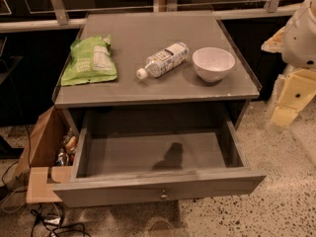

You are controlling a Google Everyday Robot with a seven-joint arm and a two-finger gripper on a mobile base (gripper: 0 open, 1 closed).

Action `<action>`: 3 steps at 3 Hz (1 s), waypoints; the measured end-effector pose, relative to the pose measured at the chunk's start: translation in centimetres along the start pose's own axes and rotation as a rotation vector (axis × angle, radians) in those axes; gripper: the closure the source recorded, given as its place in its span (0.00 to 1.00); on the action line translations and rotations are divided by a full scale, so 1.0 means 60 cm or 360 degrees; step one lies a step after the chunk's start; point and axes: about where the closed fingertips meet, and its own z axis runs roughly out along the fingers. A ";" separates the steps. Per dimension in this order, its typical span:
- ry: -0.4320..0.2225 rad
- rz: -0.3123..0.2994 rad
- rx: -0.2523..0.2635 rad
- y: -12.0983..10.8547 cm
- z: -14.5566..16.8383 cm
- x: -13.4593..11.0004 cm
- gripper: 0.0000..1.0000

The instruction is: Close top drawer

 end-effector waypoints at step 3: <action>0.0000 0.0000 0.0000 0.000 0.000 0.000 0.50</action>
Offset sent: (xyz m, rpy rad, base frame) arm 0.0000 0.0000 0.0000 0.0000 0.0000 0.0000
